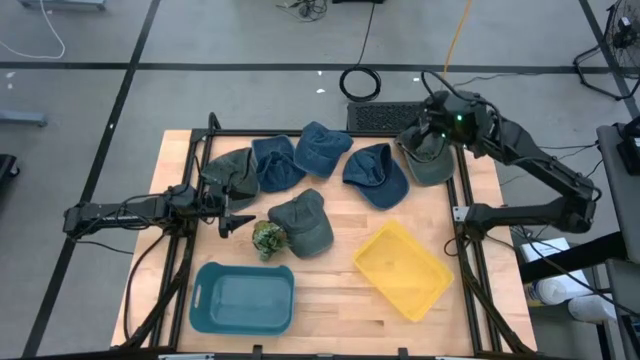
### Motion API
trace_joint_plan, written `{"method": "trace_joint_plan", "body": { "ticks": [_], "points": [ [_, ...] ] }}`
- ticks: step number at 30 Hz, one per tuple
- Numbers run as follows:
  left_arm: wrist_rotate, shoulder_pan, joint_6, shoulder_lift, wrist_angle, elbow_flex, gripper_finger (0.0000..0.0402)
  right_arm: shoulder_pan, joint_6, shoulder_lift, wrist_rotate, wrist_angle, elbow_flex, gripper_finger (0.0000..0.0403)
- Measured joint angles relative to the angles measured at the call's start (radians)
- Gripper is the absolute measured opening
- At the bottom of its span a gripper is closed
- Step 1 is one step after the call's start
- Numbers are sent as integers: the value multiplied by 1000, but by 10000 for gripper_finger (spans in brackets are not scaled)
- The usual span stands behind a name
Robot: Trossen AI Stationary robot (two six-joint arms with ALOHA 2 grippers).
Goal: Pick & Place hat
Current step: Put the right blue cap into the blue bin
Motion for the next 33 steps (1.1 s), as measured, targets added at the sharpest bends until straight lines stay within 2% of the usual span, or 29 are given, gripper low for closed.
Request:
{"method": "trace_joint_plan", "body": {
  "ticks": [17,25,33],
  "points": [
    [0,0,0,0,0,0,397,-259,-25,12,-171,-215,0,345],
    [0,0,0,0,0,0,397,-309,44,59,-249,-305,0,345],
    [0,0,0,0,0,0,397,-309,82,116,-275,-366,0,345]
  ]
}}
